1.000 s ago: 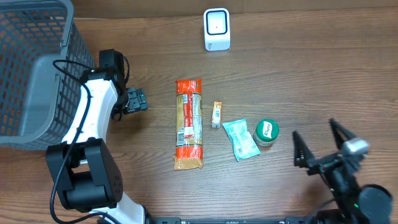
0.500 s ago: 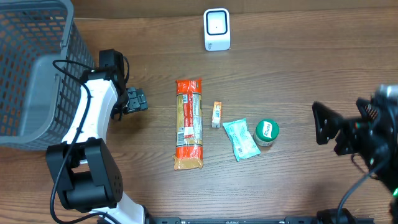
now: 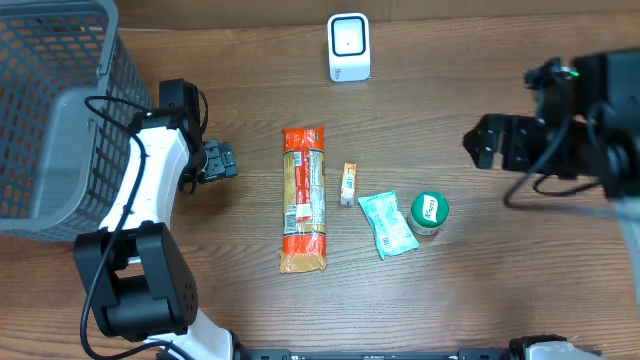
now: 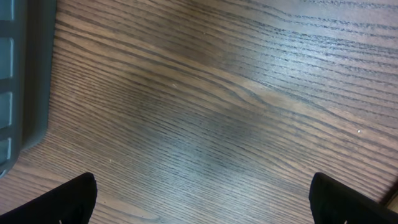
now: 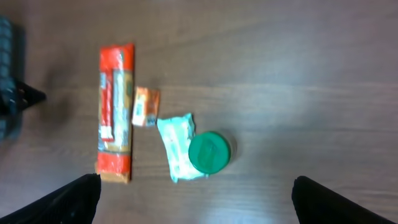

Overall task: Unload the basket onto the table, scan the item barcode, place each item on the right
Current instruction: 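Move the right gripper over the green-lidded jar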

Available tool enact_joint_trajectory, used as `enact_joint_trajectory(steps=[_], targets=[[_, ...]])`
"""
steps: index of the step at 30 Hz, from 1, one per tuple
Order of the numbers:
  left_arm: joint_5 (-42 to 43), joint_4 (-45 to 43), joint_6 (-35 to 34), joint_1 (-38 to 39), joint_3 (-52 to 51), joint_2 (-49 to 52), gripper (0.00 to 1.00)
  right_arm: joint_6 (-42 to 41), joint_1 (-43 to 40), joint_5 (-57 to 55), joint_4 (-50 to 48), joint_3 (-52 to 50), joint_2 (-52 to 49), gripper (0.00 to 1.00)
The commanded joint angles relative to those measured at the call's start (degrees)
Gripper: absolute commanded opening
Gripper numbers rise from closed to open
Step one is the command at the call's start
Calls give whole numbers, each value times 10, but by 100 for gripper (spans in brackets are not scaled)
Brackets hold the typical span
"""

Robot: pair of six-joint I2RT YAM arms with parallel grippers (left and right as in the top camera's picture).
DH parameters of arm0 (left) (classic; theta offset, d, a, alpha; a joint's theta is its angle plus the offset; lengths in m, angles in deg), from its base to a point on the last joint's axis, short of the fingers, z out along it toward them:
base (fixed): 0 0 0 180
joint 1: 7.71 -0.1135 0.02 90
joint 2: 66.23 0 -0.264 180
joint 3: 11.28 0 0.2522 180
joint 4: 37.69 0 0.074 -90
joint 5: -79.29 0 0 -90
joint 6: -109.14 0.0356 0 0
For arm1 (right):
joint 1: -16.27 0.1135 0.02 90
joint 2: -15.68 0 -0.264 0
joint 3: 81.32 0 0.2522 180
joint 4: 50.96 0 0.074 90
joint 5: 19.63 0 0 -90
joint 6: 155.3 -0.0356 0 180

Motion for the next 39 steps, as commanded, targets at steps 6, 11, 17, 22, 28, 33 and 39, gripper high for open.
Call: enact_joint_trajectory(steps=[6,11,17,22,28,33,39], targets=[[-7,-1,10,0,2,-12,100,-4,-3,23,49,7,-90,96],[-7,-1,10,0,2,-12,100,-24,-3,19,37,-25,-95,96],[-7,-1,10,0,2,-12,100,-32,1,14,2,-83,-95,96],[-7,-1,10,0,2,-12,100,-38,24,12,-59,-152,-95,96],[-7,-1,10,0,2,-12,100,-89,64,-37,-130,-222,-96,96],[-7,-1,10,0,2,-12,100,-106,118,-83,-189,-268,-96,96],[-7,-1,10,0,2,-12,100,-133,169,-141,-235,-301,-96,96]])
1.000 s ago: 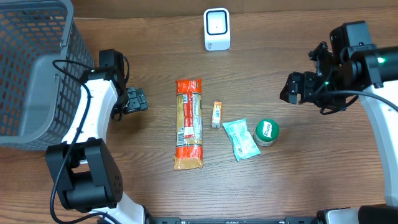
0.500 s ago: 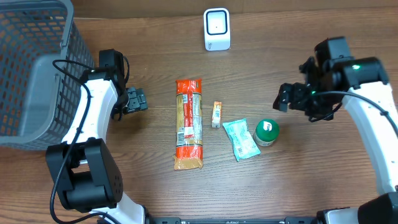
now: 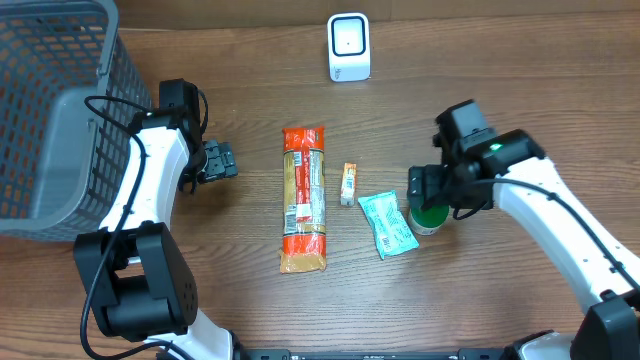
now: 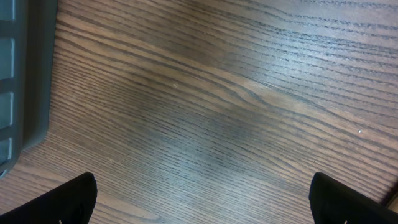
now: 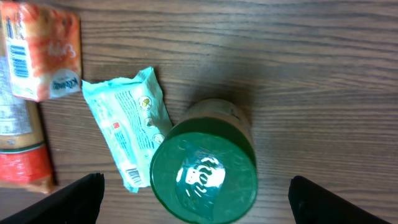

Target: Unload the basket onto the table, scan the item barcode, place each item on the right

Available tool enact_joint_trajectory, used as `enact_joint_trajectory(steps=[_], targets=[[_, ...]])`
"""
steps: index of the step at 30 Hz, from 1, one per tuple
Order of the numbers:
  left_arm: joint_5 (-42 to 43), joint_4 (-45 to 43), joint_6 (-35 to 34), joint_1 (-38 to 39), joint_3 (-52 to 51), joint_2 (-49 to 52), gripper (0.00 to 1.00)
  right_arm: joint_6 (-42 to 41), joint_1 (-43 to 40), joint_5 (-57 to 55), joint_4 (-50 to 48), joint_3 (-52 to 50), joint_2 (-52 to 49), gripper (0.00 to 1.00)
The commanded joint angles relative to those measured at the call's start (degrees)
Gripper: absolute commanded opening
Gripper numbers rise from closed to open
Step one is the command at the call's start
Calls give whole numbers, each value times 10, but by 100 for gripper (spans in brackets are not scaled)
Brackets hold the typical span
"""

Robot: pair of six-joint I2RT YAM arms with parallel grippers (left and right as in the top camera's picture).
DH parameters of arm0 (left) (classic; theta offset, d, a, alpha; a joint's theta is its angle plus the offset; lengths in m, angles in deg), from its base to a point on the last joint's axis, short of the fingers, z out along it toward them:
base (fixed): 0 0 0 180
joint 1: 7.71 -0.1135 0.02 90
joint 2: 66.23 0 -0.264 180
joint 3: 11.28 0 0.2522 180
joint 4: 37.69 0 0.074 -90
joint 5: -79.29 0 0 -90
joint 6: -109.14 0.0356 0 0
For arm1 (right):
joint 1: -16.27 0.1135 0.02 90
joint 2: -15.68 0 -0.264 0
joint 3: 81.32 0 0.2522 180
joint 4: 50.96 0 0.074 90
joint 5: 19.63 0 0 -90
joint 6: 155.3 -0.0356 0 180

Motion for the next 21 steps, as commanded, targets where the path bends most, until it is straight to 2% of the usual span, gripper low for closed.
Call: enact_joint_trajectory(steps=[1,17,21], targets=[[-6,-1,10,0,2,-12,100,-46,24,-61,-18,-19,5,96],[-6,-1,10,0,2,-12,100,-55,33,-68,-85,-89,5,96],[-6,-1,10,0,2,-12,100,-53,33,-73,-85,-89,5,90]])
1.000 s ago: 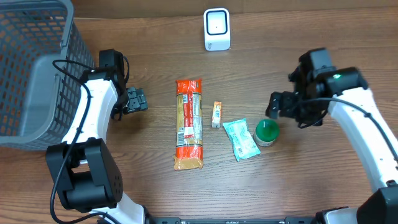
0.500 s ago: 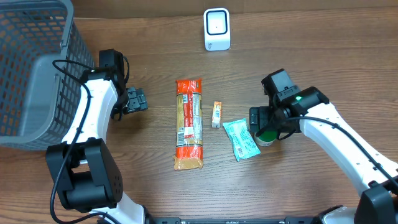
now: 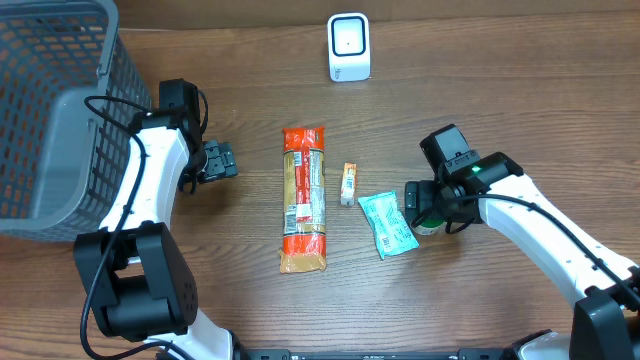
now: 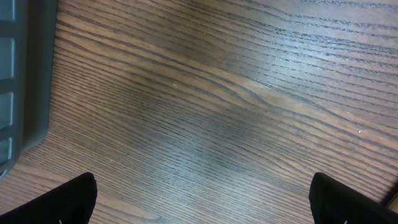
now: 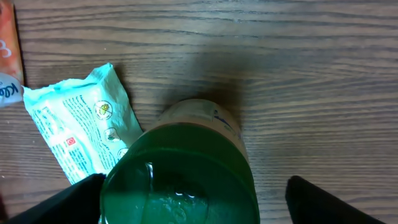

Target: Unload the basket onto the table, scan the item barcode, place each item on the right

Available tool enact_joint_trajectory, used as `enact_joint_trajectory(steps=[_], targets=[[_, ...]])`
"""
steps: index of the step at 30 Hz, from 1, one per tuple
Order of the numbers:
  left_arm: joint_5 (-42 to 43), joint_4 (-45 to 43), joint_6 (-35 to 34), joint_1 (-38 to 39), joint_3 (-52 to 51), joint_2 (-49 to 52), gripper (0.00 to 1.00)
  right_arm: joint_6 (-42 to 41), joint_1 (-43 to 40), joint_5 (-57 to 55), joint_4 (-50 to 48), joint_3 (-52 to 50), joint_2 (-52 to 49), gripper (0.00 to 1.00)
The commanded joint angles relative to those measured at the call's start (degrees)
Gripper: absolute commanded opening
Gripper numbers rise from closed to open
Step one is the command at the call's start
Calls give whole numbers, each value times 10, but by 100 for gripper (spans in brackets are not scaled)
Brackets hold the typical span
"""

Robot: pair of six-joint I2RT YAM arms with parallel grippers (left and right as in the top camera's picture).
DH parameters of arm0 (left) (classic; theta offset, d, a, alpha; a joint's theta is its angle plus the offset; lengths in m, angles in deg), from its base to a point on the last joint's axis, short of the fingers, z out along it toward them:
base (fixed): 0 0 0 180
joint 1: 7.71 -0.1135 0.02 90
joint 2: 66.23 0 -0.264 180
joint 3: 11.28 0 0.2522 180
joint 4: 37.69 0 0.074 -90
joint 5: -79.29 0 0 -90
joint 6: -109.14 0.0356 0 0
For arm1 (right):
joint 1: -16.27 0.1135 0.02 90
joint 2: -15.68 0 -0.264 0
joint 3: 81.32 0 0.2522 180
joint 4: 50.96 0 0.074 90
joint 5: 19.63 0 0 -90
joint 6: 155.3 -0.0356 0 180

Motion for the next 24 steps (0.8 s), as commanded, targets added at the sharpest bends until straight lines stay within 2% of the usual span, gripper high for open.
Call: enact_joint_trajectory(steps=[1,4,6,22,24], targets=[[-6,-1,10,0,2,-12,100,-3,2,-21,-4,-3,5,89],[-6,-1,10,0,2,-12,100,-3,2,-39,-5,-3,5,80],[-6,-1,10,0,2,-12,100,-3,2,-46,-5,-3,5,80],[-6,-1,10,0,2,-12,100,1,2,-84,-5,-3,5,79],[-6,-1,10,0,2,-12,100,-1,2,-82,-2,-3,5,82]])
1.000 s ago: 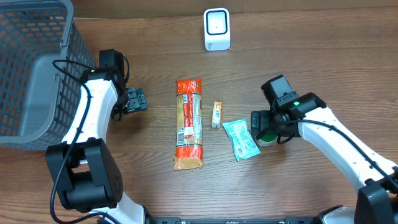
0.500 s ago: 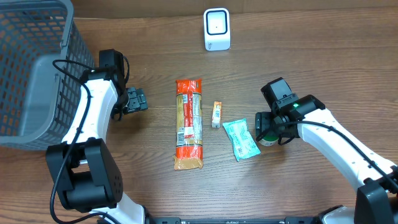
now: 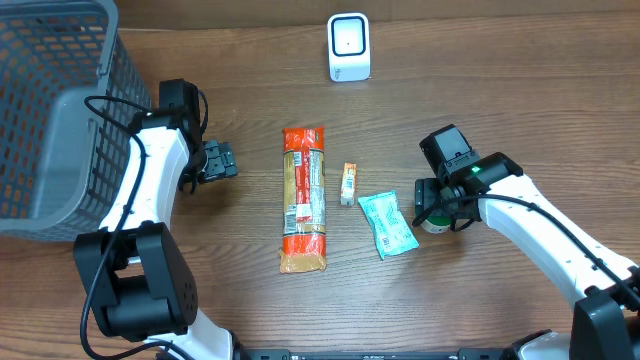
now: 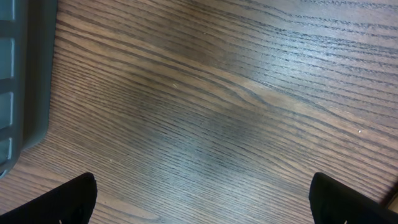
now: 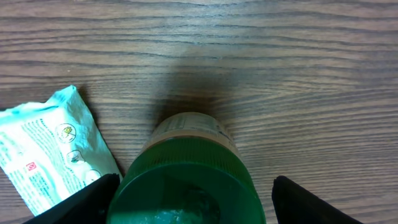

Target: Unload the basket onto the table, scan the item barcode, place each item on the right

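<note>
A jar with a green lid (image 5: 186, 186) stands right of centre, almost hidden under my right gripper (image 3: 437, 212) in the overhead view. In the right wrist view the right gripper (image 5: 194, 199) is open and straddles the lid. Its left finger is at the lid's edge, and a gap shows on the right side. The white barcode scanner (image 3: 348, 47) stands at the far middle of the table. My left gripper (image 3: 222, 160) is open over bare wood beside the basket, and the left wrist view shows that gripper (image 4: 202, 193) with nothing between its fingers.
A grey mesh basket (image 3: 50, 100) fills the far left. A long orange packet (image 3: 304, 198), a small orange packet (image 3: 348, 183) and a teal packet (image 3: 387, 224) lie in the middle. The teal packet (image 5: 46, 149) lies right against the jar's left side.
My right gripper has come lower over the jar and its fingers stand closer together around the lid. The left arm and the items have not moved.
My right gripper was high at the right, far from the items. Then it was above the green-lidded jar, open. It then hung close over the lid, and now its fingers flank the lid. The left arm stayed by the basket throughout.
</note>
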Available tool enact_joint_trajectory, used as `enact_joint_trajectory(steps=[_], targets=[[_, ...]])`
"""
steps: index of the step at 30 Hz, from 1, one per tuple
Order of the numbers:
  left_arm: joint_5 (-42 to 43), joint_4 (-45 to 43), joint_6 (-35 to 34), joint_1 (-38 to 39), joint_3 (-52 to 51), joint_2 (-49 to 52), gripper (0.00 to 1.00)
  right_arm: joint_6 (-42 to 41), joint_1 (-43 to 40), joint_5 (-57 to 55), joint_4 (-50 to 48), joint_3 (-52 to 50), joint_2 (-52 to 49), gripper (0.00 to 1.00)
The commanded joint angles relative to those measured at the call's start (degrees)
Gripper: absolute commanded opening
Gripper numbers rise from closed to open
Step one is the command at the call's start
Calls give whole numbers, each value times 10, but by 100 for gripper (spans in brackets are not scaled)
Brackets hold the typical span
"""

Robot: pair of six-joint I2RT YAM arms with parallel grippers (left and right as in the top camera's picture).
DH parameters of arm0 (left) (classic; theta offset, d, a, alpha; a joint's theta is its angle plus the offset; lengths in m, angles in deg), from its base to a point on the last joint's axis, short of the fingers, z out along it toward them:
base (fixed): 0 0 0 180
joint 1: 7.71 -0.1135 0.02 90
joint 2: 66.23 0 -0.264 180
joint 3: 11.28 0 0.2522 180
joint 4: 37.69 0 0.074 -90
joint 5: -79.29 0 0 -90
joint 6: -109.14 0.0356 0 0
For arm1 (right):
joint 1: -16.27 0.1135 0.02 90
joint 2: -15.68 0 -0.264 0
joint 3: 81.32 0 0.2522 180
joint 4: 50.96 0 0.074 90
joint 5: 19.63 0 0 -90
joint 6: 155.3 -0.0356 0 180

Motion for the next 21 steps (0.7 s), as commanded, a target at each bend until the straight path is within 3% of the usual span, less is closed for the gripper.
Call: enact_joint_trajectory(steps=[1,10,16,21], targets=[[-6,-1,10,0,2,-12,100,-1,2,-11,3,-3,5,83],[-6,-1,10,0,2,-12,100,-1,2,22,27,-3,5,82],[-6,-1,10,0,2,-12,100,0,2,27,25,-3,5,72],[-6,-1,10,0,2,-12,100,25,2,28,26,-3,5,69]])
